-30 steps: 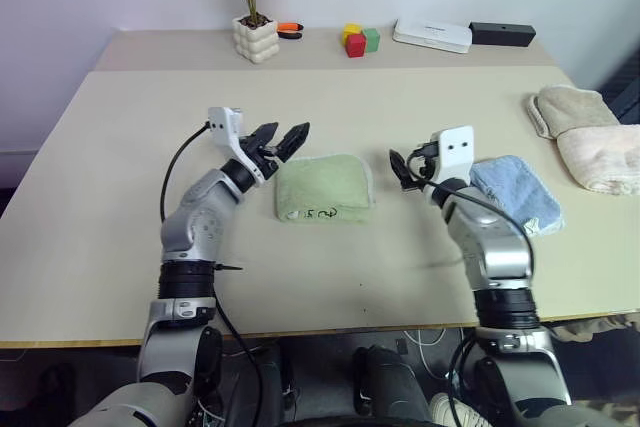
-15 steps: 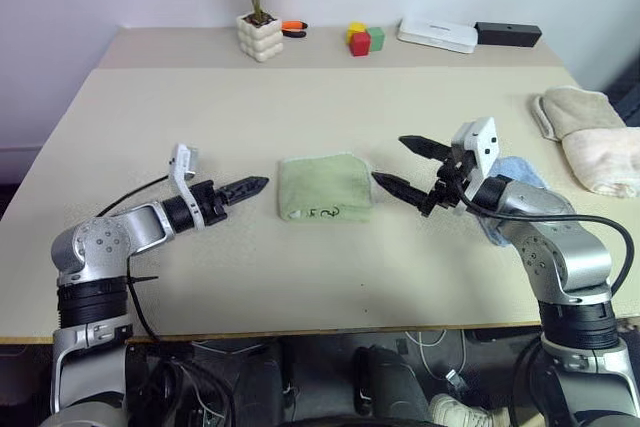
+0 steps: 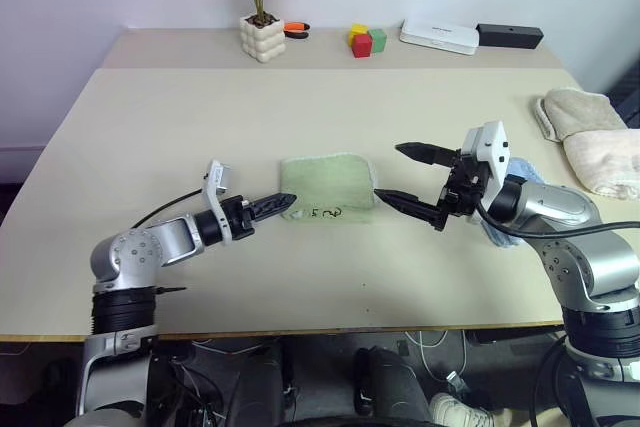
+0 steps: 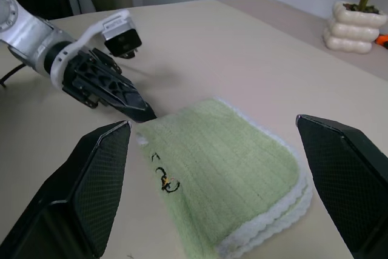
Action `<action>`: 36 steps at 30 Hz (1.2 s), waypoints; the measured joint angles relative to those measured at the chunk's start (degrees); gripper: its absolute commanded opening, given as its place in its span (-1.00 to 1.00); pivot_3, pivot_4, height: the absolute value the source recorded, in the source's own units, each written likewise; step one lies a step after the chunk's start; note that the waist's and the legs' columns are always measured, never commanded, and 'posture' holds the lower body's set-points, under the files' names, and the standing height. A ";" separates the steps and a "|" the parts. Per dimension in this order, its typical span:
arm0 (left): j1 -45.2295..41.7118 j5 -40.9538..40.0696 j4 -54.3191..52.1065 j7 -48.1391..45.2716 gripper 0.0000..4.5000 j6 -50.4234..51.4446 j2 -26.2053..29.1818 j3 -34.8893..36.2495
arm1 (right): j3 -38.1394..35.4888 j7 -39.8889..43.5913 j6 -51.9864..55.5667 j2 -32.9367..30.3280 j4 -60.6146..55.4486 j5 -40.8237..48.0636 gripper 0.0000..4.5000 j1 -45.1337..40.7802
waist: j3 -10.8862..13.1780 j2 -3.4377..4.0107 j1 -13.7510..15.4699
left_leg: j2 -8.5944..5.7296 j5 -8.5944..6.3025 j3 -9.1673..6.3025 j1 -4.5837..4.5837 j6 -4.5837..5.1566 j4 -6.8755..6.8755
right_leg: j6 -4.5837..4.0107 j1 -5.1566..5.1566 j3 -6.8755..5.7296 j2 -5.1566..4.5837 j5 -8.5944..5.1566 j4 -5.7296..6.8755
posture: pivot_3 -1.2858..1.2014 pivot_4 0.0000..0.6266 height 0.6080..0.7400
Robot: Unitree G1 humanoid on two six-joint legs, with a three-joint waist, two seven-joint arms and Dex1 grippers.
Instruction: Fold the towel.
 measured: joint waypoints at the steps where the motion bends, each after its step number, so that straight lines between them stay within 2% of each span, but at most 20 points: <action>1: -0.43 0.11 0.65 0.44 0.99 -0.39 -1.17 0.05 | 0.02 -0.14 -0.05 0.00 0.00 -0.07 0.98 0.00 | -0.01 0.00 0.26 | 0.00 0.00 0.00 0.00 0.00 0.03 | -0.01 0.02 -0.01 0.00 0.00 0.00 | 0.03 -0.52 0.92; 3: -1.60 0.05 2.40 1.46 0.99 -0.38 -3.50 0.54 | 0.05 -0.57 -0.20 0.00 0.00 -0.48 0.98 -0.01 | -0.04 0.00 0.47 | -0.02 -0.02 -0.03 0.02 0.04 0.08 | -0.07 0.11 -0.04 -0.02 -0.03 -0.04 | 0.03 -0.52 0.92; 6: -3.77 -0.43 5.83 3.99 0.60 0.22 -6.97 2.40 | 0.07 -1.25 -0.61 0.01 0.02 -1.02 1.00 -0.01 | -0.07 0.01 0.53 | -0.05 -0.05 -0.11 0.03 0.11 0.14 | -0.15 0.19 -0.04 -0.05 -0.07 -0.08 | 0.03 -0.52 0.92; 13: -7.70 -0.50 11.53 6.01 -0.98 1.42 -9.65 3.49 | 0.17 -2.55 -1.26 0.01 0.03 -1.58 1.00 -0.03 | -0.09 0.03 0.47 | -0.07 -0.07 -0.07 0.05 0.14 0.16 | -0.02 0.25 -0.11 -0.05 0.00 -0.09 | 0.03 -0.52 0.92; 21: -10.26 0.27 15.28 7.13 -0.98 -1.87 -10.52 5.06 | 0.17 -2.75 -1.68 -0.21 0.08 -2.41 1.00 0.00 | -0.11 0.05 0.33 | -0.05 -0.06 -0.14 0.09 0.13 0.17 | -0.14 0.28 -0.11 -0.05 -0.03 -0.09 | 0.03 -0.52 0.92; 29: -11.84 5.22 20.91 12.69 -0.98 -22.84 -7.92 11.15 | 0.15 -1.13 -2.53 -1.79 2.02 -3.28 1.00 0.19 | -0.10 0.05 -1.54 | 0.05 -0.04 -0.03 0.08 0.08 -0.06 | -0.04 0.05 -0.11 0.01 0.04 -0.05 | 0.03 -0.52 0.92; 33: -7.87 9.18 19.22 18.22 -0.98 -37.09 -6.72 16.07 | 0.40 -0.82 -3.06 -1.77 3.37 -3.76 1.00 -0.01 | -0.09 0.04 -1.48 | 0.05 -0.03 0.02 0.04 0.06 -0.09 | -0.03 0.01 -0.11 0.01 0.05 -0.04 | 0.03 -0.52 0.92; 36: -5.54 9.54 16.87 23.79 -0.98 -42.89 -6.37 21.17 | 1.25 -0.10 -3.95 -1.64 3.85 -3.86 1.00 -0.78 | -0.05 -0.04 -1.17 | 0.04 -0.04 0.01 -0.01 0.08 -0.05 | -0.02 0.03 -0.11 -0.01 0.05 -0.09 | 0.03 -0.52 0.92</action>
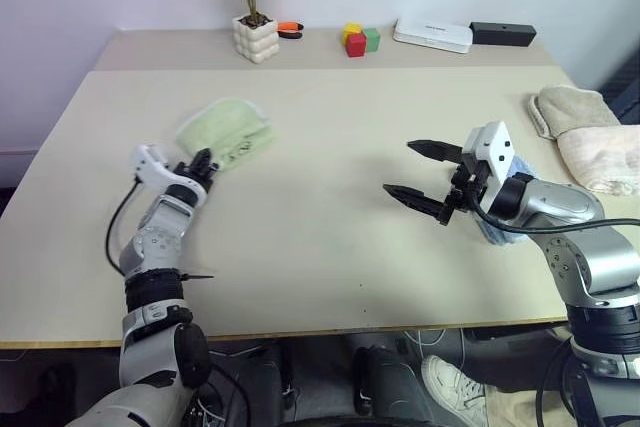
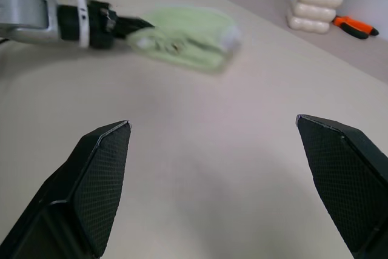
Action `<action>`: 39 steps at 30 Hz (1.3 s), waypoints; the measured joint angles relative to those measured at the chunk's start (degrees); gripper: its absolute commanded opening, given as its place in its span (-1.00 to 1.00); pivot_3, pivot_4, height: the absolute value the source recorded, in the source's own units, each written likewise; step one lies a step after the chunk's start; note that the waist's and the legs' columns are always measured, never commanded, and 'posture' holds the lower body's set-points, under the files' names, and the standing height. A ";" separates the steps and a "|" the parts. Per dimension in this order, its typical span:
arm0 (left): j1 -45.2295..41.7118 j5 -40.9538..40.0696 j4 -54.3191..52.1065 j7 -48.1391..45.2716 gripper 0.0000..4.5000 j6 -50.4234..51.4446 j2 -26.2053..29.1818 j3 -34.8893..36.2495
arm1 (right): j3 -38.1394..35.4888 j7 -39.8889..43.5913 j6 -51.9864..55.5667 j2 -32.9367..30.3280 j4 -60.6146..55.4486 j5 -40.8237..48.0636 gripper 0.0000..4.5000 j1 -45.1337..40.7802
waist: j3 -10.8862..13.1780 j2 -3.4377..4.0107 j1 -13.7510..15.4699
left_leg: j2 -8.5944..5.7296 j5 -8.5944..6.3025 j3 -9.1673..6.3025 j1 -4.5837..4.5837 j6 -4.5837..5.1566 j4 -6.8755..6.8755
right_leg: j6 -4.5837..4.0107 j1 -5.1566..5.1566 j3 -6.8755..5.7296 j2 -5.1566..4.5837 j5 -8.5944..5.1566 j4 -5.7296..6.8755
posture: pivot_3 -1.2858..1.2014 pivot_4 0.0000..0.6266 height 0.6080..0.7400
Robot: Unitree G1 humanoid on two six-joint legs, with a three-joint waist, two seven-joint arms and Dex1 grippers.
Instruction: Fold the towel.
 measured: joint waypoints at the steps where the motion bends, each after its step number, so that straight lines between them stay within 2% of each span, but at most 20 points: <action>1: 0.78 -0.24 -1.07 1.81 -0.98 -1.08 -0.07 1.55 | 0.13 0.24 -0.23 0.00 0.44 -0.03 1.00 -0.22 | 0.03 -0.05 0.00 | 0.00 -0.01 -0.01 0.00 0.01 0.01 | 0.00 0.02 0.00 -0.01 0.00 -0.01 | 0.03 -0.52 0.92; 6: 4.29 -3.53 -8.90 11.96 -0.98 -6.20 -4.48 8.39 | 1.61 1.42 -1.11 0.09 3.27 -0.98 1.00 -1.89 | 0.05 -0.09 0.56 | -0.03 -0.02 -0.03 0.00 0.04 0.10 | 0.00 0.09 0.00 -0.04 0.00 -0.02 | 0.03 -0.52 0.92; 10: 5.93 -4.42 -14.68 17.62 -0.98 -8.89 -9.07 8.39 | 2.56 2.43 -2.49 0.41 4.99 -1.67 1.00 -3.70 | 0.04 -0.11 1.10 | -0.04 -0.03 0.01 0.02 0.04 0.14 | -0.01 0.12 0.00 -0.03 0.00 -0.03 | 0.03 -0.52 0.92; 15: 6.65 -4.83 -16.77 19.60 -0.98 -9.90 -10.74 7.58 | 3.43 3.01 -3.09 0.75 6.54 -2.23 1.00 -4.27 | 0.04 -0.11 1.32 | -0.04 -0.02 0.05 0.02 0.04 0.14 | -0.01 0.12 -0.01 0.00 0.00 -0.02 | 0.03 -0.52 0.92; 18: 7.00 -6.50 -17.32 19.38 -0.56 -9.77 -11.31 6.97 | 3.43 3.04 -3.55 0.99 6.79 -2.35 1.00 -4.73 | 0.04 -0.11 1.35 | -0.05 -0.02 0.05 0.02 0.04 0.14 | -0.01 0.13 -0.01 -0.01 0.00 -0.02 | 0.03 -0.52 0.92; 25: 8.77 -8.89 -21.44 20.57 0.98 -5.98 -11.60 3.68 | 3.42 2.90 -3.62 1.04 6.83 -2.45 1.00 -4.73 | 0.03 -0.10 1.31 | -0.04 -0.02 0.03 0.02 0.04 0.15 | -0.01 0.13 -0.01 0.01 -0.01 -0.02 | 0.03 -0.52 0.92; 31: 14.68 -12.40 -34.56 30.14 0.99 7.85 -13.12 -2.58 | 3.39 2.47 -3.99 1.10 7.30 -2.78 1.00 -4.65 | -0.04 0.01 1.66 | -0.06 -0.03 -0.01 0.06 0.05 0.17 | -0.02 0.23 -0.01 -0.01 -0.02 -0.02 | 0.03 -0.52 0.92; 35: 16.68 -15.43 -38.01 28.38 0.99 16.67 -13.24 -9.84 | 3.39 2.37 -4.47 1.14 8.60 -3.37 1.00 -4.64 | -0.08 0.09 2.71 | -0.09 -0.03 -0.02 0.07 0.06 0.26 | -0.21 0.26 -0.01 -0.02 -0.10 -0.04 | 0.03 -0.52 0.92; 39: 14.59 -13.01 -35.03 22.64 0.99 19.87 -8.93 -15.98 | 3.08 2.37 -4.65 1.09 8.96 -3.38 1.00 -4.64 | -0.07 0.08 2.98 | -0.09 -0.02 -0.01 0.03 0.04 0.26 | -0.24 0.20 -0.02 -0.01 -0.11 -0.04 | 0.03 -0.52 0.92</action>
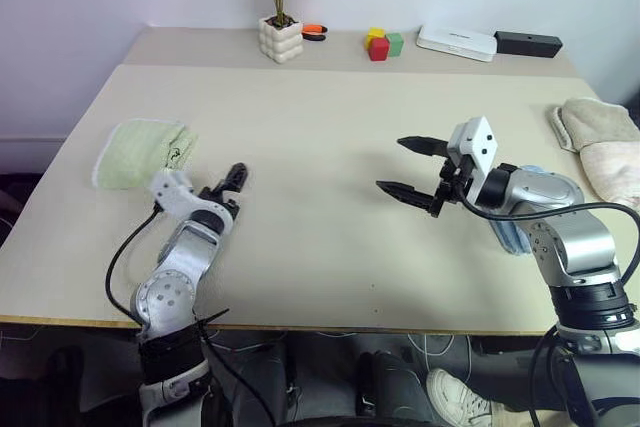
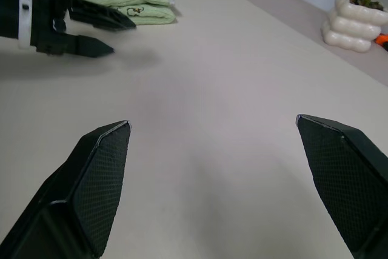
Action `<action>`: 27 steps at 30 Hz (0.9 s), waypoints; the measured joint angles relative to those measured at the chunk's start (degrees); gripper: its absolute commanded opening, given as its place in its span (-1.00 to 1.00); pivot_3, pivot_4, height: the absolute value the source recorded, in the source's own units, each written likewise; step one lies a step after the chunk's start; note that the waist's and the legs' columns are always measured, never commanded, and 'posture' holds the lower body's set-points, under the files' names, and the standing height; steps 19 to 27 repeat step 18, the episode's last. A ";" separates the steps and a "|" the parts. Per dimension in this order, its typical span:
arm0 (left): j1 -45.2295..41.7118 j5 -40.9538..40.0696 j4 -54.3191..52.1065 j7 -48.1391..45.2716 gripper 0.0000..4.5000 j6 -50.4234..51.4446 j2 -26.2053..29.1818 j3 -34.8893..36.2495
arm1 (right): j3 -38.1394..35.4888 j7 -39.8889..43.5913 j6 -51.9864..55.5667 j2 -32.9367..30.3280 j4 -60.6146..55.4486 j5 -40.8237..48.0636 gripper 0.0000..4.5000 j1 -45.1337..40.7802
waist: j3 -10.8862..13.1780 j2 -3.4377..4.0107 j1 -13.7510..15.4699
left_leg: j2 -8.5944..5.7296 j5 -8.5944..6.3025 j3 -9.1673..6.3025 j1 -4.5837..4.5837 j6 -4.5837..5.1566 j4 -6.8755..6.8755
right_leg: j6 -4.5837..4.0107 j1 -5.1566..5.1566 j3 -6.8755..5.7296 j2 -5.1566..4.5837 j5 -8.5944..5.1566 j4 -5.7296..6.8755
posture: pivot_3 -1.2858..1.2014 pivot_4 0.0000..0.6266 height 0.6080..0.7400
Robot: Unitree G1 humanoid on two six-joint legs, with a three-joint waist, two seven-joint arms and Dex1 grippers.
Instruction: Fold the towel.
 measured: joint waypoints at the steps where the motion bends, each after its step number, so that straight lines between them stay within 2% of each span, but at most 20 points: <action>1: -0.60 1.16 0.81 -1.64 0.99 0.23 0.93 -1.60 | -0.20 0.03 -0.01 -0.10 0.19 0.00 1.00 0.00 | 0.00 0.00 -0.08 | 0.00 0.00 0.01 -0.01 0.00 -0.01 | 0.00 -0.02 0.00 0.00 0.00 -0.01 | 0.03 -0.52 0.92; 3: -2.64 7.50 3.55 -10.49 0.99 -2.09 7.41 -9.28 | -1.63 -0.15 0.31 -0.42 0.37 0.16 1.00 0.10 | 0.04 -0.05 -0.15 | 0.01 0.03 0.05 -0.10 -0.05 -0.06 | 0.00 -0.15 0.00 0.05 0.02 0.00 | 0.03 -0.52 0.92; 5: -6.73 16.34 8.22 -25.65 0.99 -10.15 18.31 -16.09 | -3.88 -0.72 2.05 -2.25 -1.41 1.15 1.00 1.88 | 0.04 -0.05 -0.23 | 0.06 0.10 0.11 -0.20 -0.19 -0.21 | -0.01 -0.39 -0.01 0.08 0.05 0.06 | 0.03 -0.52 0.92; 8: -11.56 21.32 12.51 -39.17 0.99 -19.31 24.10 -16.40 | -7.40 -0.09 2.65 -5.88 -1.68 1.38 1.00 5.45 | 0.01 0.05 -0.13 | 0.07 0.10 0.21 -0.21 -0.20 -0.30 | 0.00 -0.43 0.00 0.04 0.06 0.02 | 0.03 -0.52 0.92; 11: -16.09 22.99 21.07 -52.50 0.99 -25.87 27.19 -16.93 | -9.73 -1.47 3.80 -6.46 -4.65 1.65 1.00 7.89 | 0.03 0.02 -0.32 | 0.10 0.09 0.20 -0.29 -0.19 -0.31 | 0.01 -0.54 0.00 0.06 0.06 0.03 | 0.03 -0.52 0.92; 14: -20.13 24.36 28.15 -61.57 0.99 -30.30 28.58 -16.63 | -11.42 -2.55 4.56 -6.57 -6.75 2.13 1.00 10.13 | 0.04 0.04 -0.37 | 0.10 0.09 0.20 -0.30 -0.18 -0.30 | 0.07 -0.55 0.00 0.06 0.09 0.03 | 0.03 -0.52 0.92; 17: -20.69 26.30 33.43 -68.35 0.99 -34.51 28.57 -17.03 | -12.50 -3.45 5.58 -6.56 -9.56 2.57 1.00 12.63 | 0.04 0.04 -0.37 | 0.10 0.08 0.20 -0.32 -0.15 -0.30 | 0.14 -0.55 0.00 0.05 0.13 0.02 | 0.03 -0.52 0.92; 27: -20.52 27.02 34.87 -69.79 0.99 -35.31 28.55 -17.17 | -12.60 -3.60 6.02 -6.56 -10.03 2.89 1.00 12.96 | 0.05 0.03 -0.37 | 0.10 0.08 0.20 -0.34 -0.14 -0.29 | 0.15 -0.56 0.00 0.05 0.13 0.03 | 0.03 -0.52 0.92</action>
